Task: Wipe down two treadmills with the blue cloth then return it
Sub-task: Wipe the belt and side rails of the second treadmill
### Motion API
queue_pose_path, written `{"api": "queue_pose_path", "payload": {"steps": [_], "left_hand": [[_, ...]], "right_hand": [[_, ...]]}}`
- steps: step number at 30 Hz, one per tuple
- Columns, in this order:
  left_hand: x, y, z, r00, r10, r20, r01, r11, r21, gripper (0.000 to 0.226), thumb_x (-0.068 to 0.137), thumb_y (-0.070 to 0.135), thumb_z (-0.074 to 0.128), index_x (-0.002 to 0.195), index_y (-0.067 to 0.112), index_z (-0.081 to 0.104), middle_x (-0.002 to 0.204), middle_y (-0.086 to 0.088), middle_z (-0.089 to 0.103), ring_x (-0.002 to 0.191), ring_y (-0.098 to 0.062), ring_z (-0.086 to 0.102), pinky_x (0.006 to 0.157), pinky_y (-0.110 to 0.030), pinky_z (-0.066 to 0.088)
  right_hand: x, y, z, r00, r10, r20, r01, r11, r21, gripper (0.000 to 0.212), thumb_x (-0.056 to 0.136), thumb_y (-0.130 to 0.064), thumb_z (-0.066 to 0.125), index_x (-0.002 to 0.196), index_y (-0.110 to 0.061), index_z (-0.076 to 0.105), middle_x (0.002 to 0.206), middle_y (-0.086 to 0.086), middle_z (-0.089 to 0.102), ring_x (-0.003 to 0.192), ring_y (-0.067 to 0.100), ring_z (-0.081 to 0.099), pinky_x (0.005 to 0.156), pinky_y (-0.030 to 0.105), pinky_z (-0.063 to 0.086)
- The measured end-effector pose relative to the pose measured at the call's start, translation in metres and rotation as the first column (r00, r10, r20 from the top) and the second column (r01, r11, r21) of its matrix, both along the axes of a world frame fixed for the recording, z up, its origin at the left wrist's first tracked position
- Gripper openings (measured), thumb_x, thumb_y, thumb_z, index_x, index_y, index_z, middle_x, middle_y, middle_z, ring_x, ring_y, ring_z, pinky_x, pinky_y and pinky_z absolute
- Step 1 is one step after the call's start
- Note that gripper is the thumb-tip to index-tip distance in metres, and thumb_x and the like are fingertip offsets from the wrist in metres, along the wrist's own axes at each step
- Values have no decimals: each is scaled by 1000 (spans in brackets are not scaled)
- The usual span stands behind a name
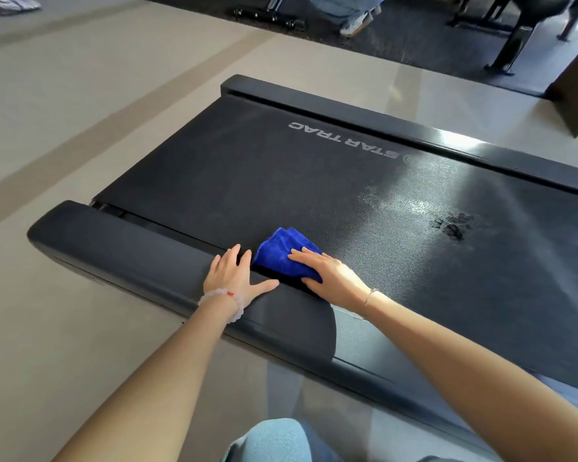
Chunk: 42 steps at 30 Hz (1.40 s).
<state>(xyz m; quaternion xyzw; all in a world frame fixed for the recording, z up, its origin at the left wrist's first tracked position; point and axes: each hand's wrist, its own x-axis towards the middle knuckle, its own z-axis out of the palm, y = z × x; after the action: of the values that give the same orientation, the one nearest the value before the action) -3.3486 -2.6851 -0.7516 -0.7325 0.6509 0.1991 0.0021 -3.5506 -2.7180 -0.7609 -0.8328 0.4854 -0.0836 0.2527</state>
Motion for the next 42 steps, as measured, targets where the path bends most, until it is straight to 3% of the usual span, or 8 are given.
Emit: {"api": "queue_pose_path", "payload": {"steps": [3,7,15,24,28,33,39,42], "left_hand": [[2,-1,-6,999,-14,43,14,1000,-16,89,81,73,40,149,21,15,157,1,7,144,-20,3,116,-36,5],[5,-5,-16,998,-33,46,35,998,-43,91,79,75,39,149,20,18,157,0,8,144,-15,1,117,-37,-3],[8,-6,-20,996,-31,86,36,998,-55,91,78,77,39,148,23,19,157,4,10,144,-14,2,117,-37,-2],[6,-5,-19,994,-13,111,17,999,-36,90,78,77,37,149,25,18,157,6,8,144,-15,1,116,-40,-1],[6,-7,-17,994,-17,112,18,1000,-9,89,78,77,37,149,26,16,157,7,6,144,-14,-1,117,-40,-2],[-1,-13,-8,988,-69,138,64,997,37,83,84,69,41,149,26,15,157,6,3,144,-15,-3,117,-39,-3],[-51,-36,-1,991,-124,53,127,990,-57,64,94,51,40,149,23,21,157,6,8,145,-14,0,117,-37,2],[-80,-52,-3,989,-140,50,144,984,-102,65,94,53,38,149,24,18,157,7,8,144,-12,-1,117,-35,0]], "right_hand": [[-3,1,-2,1000,6,4,-6,1000,-13,54,90,-14,52,140,-29,39,148,-15,35,140,4,24,116,32,19],[-11,1,5,999,27,-23,-28,999,-16,52,92,-15,50,140,-31,39,147,-19,33,139,0,21,112,23,19],[-20,-6,8,997,67,-29,-68,997,-28,51,93,-20,51,140,-34,38,147,-20,33,138,-2,21,107,20,23],[-30,-18,3,996,87,-19,-88,995,-52,50,93,-19,51,140,-32,39,147,-21,33,138,0,24,107,23,26],[-53,-36,-3,1000,15,21,-14,999,-50,49,91,-20,53,137,-33,42,145,-20,36,138,4,29,109,32,33],[-67,-51,-6,999,21,46,-19,998,-61,48,91,-22,54,136,-35,43,144,-23,38,136,1,30,104,32,39],[-77,-72,-11,998,48,37,-43,990,-133,46,92,-16,50,136,-28,44,145,-16,39,137,4,30,107,23,29],[-93,-106,-12,999,-28,43,33,991,-126,47,90,-15,51,135,-31,45,144,-18,40,137,7,31,107,33,36]]}}
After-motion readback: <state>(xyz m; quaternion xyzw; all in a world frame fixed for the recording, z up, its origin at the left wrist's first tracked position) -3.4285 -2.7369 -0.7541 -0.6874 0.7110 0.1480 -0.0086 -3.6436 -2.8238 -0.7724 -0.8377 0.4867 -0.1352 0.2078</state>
